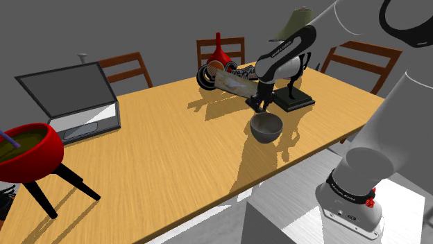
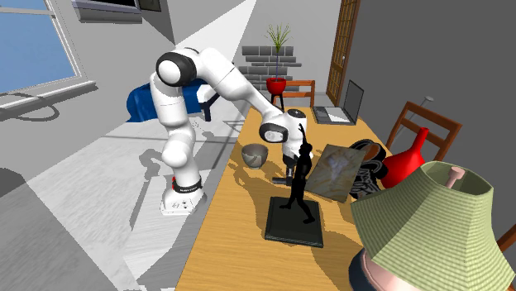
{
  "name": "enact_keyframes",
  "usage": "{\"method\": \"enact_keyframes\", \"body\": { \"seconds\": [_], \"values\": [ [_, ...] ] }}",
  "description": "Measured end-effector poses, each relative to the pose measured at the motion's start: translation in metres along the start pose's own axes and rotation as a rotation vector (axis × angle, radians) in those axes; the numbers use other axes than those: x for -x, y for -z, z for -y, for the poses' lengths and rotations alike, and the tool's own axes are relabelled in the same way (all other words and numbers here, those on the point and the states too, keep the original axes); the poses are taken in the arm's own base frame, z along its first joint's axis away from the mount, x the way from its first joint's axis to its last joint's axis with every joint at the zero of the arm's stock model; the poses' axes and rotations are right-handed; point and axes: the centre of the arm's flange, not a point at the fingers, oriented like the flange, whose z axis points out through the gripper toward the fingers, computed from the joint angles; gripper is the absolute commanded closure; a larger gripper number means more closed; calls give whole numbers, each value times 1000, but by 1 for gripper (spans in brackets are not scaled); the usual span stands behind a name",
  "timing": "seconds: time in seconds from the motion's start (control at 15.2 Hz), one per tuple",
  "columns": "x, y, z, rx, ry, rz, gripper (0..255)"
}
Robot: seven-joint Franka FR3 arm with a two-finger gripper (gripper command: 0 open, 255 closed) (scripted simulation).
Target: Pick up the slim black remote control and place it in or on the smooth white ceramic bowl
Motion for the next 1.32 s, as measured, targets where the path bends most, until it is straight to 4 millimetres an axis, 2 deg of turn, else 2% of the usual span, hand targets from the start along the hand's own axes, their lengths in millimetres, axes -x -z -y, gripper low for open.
{"method": "enact_keyframes", "body": {
  "seconds": [0.26,1.32],
  "values": [
    [1,9,2,0,1,3,255],
    [1,93,10,0,1,5,255]
  ]
}}
